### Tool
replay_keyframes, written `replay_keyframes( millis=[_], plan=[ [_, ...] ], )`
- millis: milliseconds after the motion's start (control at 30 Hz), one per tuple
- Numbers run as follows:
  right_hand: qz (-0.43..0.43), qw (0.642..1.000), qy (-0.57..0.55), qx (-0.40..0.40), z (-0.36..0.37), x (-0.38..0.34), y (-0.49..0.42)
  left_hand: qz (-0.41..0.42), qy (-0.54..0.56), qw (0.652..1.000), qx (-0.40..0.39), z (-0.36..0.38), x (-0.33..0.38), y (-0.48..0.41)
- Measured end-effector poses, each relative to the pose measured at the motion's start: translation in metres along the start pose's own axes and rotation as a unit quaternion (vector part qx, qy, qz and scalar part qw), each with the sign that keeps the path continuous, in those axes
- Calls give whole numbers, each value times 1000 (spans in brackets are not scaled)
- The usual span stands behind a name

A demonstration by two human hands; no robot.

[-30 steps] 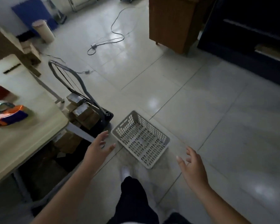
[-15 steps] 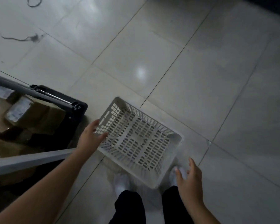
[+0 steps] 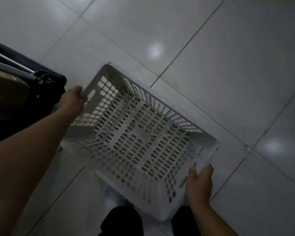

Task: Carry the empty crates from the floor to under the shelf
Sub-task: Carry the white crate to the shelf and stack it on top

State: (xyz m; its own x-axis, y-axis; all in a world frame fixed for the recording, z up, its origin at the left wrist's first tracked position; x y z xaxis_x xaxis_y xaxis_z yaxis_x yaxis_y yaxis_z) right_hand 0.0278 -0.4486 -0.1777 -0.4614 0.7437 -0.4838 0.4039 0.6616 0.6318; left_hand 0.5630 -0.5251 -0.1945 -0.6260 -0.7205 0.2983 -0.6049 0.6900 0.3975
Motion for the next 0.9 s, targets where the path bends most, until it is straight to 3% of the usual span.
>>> replay_keyframes(
  millis=[233,467,700,900],
  plan=[
    [-86,994,71,12,-74,-82,-10,-50,103,993,36,-50,0,87],
    [-209,974,85,11,-202,-220,38,-80,151,982,84,-182,54,216],
    [-343,931,124,-37,-308,-354,137,-170,261,934,174,-327,87,366],
    [-442,877,144,-124,-348,-445,247,-228,334,874,269,-399,51,519]
  ],
)
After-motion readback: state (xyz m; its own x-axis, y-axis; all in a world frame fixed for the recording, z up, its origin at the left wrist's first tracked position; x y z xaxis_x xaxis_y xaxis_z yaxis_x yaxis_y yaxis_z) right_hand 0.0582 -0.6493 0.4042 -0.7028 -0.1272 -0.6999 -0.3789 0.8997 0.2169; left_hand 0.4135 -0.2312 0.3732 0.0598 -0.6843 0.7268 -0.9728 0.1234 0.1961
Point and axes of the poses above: each hand's wrist, its own y-axis away from the middle knuckle, its own z-axis out of the palm, x = y × z, the point moved 7 cm from there along -y, towards the middle knuckle, and after that the axes turned 3 degrees about -y, right-handed, at the moved point
